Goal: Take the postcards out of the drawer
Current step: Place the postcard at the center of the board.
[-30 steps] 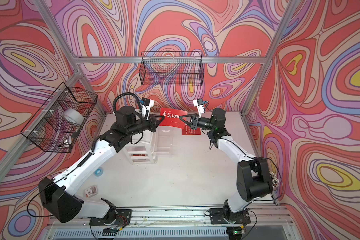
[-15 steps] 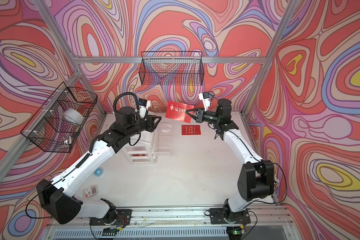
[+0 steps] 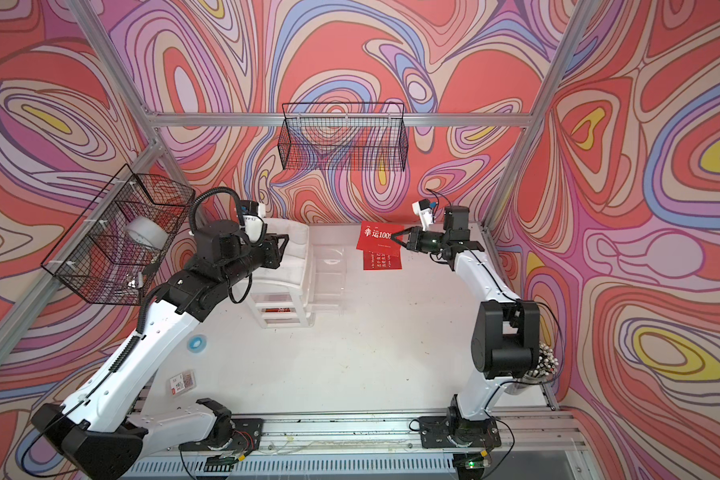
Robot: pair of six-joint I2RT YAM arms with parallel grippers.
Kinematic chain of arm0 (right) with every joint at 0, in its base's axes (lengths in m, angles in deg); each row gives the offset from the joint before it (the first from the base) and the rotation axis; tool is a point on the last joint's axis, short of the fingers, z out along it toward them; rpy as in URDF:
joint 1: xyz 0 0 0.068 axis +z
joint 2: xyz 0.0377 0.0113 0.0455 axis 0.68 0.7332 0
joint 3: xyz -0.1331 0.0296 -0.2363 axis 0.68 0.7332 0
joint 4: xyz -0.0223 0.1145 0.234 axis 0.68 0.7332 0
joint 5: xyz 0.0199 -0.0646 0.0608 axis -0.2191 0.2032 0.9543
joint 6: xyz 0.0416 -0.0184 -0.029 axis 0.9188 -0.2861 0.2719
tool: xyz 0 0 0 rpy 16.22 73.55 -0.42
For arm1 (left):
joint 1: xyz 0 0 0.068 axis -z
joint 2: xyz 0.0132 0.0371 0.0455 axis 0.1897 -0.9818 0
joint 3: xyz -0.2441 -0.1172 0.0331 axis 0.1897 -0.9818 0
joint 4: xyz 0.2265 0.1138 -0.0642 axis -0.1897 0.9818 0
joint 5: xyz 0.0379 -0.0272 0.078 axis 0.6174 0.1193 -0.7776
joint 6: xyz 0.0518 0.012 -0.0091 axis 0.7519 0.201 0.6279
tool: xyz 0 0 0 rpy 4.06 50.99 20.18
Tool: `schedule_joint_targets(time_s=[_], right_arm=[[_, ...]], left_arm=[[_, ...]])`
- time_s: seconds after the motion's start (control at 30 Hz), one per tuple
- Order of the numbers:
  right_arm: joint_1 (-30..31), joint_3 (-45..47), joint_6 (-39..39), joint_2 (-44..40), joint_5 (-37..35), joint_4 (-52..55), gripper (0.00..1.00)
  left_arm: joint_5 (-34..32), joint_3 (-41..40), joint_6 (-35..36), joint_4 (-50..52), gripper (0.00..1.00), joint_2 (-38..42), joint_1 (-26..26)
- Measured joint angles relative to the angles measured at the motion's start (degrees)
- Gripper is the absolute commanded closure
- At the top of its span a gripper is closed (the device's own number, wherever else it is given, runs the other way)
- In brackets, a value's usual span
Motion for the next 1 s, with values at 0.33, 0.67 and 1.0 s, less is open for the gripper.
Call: schedule_joint_targets(time_s=[0.33,0.67,1.0], right_arm=[[0.0,2.2,-3.9,8.5,-2.7,5.9,1.0],[0.0,2.6,-7.2,12.6,-5.4,9.8,0.98],[0.0,2.6,-9.1,16.9,-5.5,12.3,0.88]], left_arm=[[-0.3,-3.8,-1.0,3.6,0.63,5.0,-3.4],[-0.6,-4.9,-1.1,4.2,0.63,5.1,-4.0],[-0.6,-4.9,-1.1,4.2,0.63,5.1,-4.3]])
